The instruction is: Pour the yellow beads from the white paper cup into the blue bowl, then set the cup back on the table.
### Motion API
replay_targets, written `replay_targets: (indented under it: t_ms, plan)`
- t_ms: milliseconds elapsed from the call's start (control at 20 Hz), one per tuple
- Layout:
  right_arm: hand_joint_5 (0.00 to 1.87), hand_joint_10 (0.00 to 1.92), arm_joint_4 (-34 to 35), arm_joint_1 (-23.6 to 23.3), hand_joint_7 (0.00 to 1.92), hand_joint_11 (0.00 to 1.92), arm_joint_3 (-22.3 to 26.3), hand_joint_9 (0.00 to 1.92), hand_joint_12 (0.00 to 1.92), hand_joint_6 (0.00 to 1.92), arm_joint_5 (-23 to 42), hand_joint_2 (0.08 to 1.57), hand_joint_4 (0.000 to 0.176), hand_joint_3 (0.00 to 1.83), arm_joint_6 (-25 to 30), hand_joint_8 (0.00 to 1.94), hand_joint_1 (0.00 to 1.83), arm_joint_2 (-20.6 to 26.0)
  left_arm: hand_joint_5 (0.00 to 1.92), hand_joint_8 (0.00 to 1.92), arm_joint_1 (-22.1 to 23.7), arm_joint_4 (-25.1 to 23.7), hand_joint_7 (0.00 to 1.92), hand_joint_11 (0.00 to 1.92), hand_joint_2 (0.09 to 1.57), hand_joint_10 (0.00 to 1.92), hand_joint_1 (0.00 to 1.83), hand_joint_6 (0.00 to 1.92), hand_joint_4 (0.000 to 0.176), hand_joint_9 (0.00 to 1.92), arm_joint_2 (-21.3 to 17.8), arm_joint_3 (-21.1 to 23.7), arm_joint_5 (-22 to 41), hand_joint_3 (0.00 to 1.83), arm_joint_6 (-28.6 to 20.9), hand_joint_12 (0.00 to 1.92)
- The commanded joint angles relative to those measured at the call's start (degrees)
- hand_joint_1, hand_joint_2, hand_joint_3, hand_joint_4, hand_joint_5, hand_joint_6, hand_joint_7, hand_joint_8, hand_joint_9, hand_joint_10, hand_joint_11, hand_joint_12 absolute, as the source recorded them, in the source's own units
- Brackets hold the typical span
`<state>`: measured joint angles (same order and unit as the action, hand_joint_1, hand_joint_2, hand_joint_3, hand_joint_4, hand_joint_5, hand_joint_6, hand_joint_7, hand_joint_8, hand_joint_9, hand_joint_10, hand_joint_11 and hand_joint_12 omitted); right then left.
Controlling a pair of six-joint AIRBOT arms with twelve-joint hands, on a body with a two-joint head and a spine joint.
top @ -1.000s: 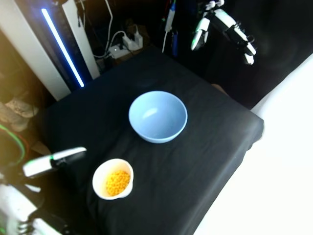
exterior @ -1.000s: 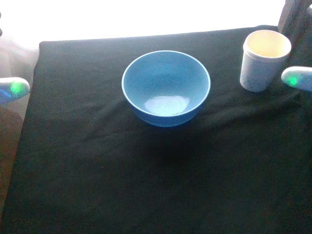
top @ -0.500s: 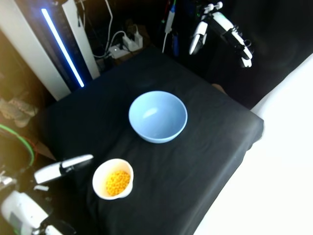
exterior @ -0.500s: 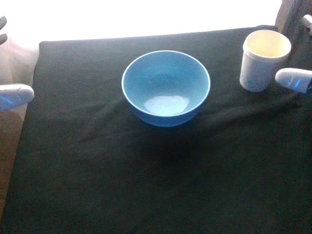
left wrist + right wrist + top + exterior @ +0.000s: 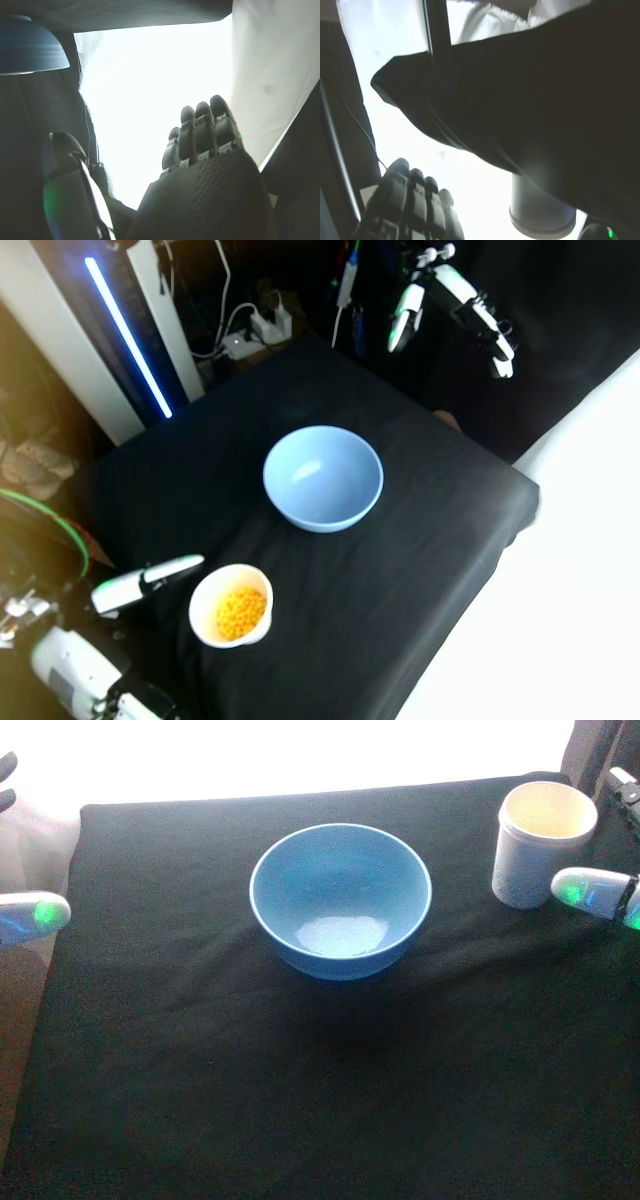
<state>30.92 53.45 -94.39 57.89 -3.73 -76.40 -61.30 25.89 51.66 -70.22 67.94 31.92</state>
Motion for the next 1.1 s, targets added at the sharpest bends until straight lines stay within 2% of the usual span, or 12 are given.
replay_targets:
  t_ms: [0,100,250,300,400,450,500,550,650,800,850,1050]
  plan:
    - [0.01,0.0,0.58,-0.8,0.0,0.0,-0.78,0.0,0.0,0.0,6.17,0.61,0.005,0.02,0.76,0.0,0.62,-0.05,0.05,0.0,0.26,1.0,0.24,0.0,0.77,0.0,0.65,0.0,0.121,0.18,-0.04,-0.69,6.71,0.0,-0.54,0.33]
    - [0.01,0.0,0.17,-1.32,0.0,0.01,-1.25,0.0,0.0,0.0,5.38,0.59,0.015,0.01,0.76,0.0,0.64,-0.61,0.04,0.0,0.26,0.92,0.24,0.0,0.8,0.0,0.68,0.0,0.107,0.17,0.04,-0.71,6.65,0.01,-0.56,0.3]
    - [0.04,0.0,-0.65,-2.3,0.0,0.03,-1.96,0.0,0.02,0.01,4.24,0.58,0.023,0.0,0.76,0.0,0.64,-1.3,0.05,0.0,0.27,0.83,0.25,0.0,0.81,0.0,0.66,0.0,0.107,0.17,0.15,-0.79,6.5,0.0,-0.7,0.19]
    - [0.04,0.0,-1.28,-2.85,0.0,0.02,-2.35,0.0,0.01,0.01,3.56,0.58,0.01,0.0,0.76,0.0,0.63,-1.54,0.05,0.0,0.27,0.74,0.25,0.0,0.81,0.0,0.65,0.0,0.11,0.16,0.18,-0.84,6.32,0.0,-0.8,0.15]
    - [0.07,0.0,-2.17,-3.85,0.0,0.06,-2.97,0.0,0.03,0.01,2.56,0.6,0.013,0.01,0.76,0.0,0.64,-2.09,0.04,0.0,0.27,0.62,0.25,0.0,0.83,0.0,0.63,0.0,0.093,0.18,0.19,-0.89,6.25,0.0,-0.9,0.27]
    - [0.06,0.01,-2.53,-4.19,0.01,0.08,-3.2,0.02,0.05,0.01,2.24,0.6,0.022,0.01,0.76,0.0,0.64,-2.28,0.05,0.0,0.28,0.56,0.25,0.0,0.82,0.0,0.63,0.0,0.102,0.17,0.2,-0.89,6.26,0.0,-0.93,0.3]
    - [0.07,0.01,-2.85,-4.51,0.03,0.02,-3.34,0.04,0.33,0.0,2.01,0.61,0.035,0.0,0.76,0.0,0.67,-2.46,0.05,0.0,0.28,0.52,0.25,0.0,0.82,0.0,0.64,0.0,0.104,0.17,0.21,-0.91,6.25,0.0,-0.94,0.25]
    - [0.08,0.0,-3.19,-4.79,0.0,0.0,-3.45,0.01,0.29,0.0,1.83,0.61,0.03,0.0,0.76,0.0,0.66,-2.6,0.06,0.0,0.28,0.5,0.26,0.0,0.82,0.0,0.64,0.0,0.104,0.17,0.21,-0.92,6.24,0.0,-0.95,0.24]
    - [0.1,0.0,-3.49,-5.15,0.0,0.0,-3.58,0.0,0.21,0.01,1.67,0.6,0.055,0.0,0.76,0.0,0.68,-2.76,0.06,0.0,0.28,0.44,0.26,0.0,0.82,0.0,0.64,0.0,0.1,0.2,0.25,-0.93,6.17,0.0,-0.96,0.35]
    - [0.12,0.0,-4.04,-5.59,0.0,0.0,-3.8,0.0,0.14,0.01,1.64,0.59,0.065,0.0,1.19,0.0,0.71,-3.04,0.07,0.0,0.28,0.35,0.27,0.0,0.81,0.0,0.64,0.0,0.119,0.21,0.42,-1.04,5.96,0.0,-0.97,0.41]
    - [0.12,0.0,-4.18,-5.67,0.0,0.0,-3.9,0.0,0.05,0.0,1.64,0.56,0.055,0.0,1.41,0.0,0.71,-3.15,0.08,0.01,0.28,0.34,0.3,0.0,0.8,0.0,0.66,0.0,0.122,0.21,0.59,-1.14,5.82,0.0,-0.98,0.38]
    - [0.16,0.0,-4.51,-5.8,0.0,0.0,-4.23,0.0,0.04,0.0,1.64,0.58,0.058,0.0,1.96,0.0,0.71,-3.37,0.06,0.0,0.28,0.24,0.27,0.0,0.82,0.0,0.63,0.0,0.109,0.18,0.97,-1.39,5.5,0.0,-1.16,0.31]
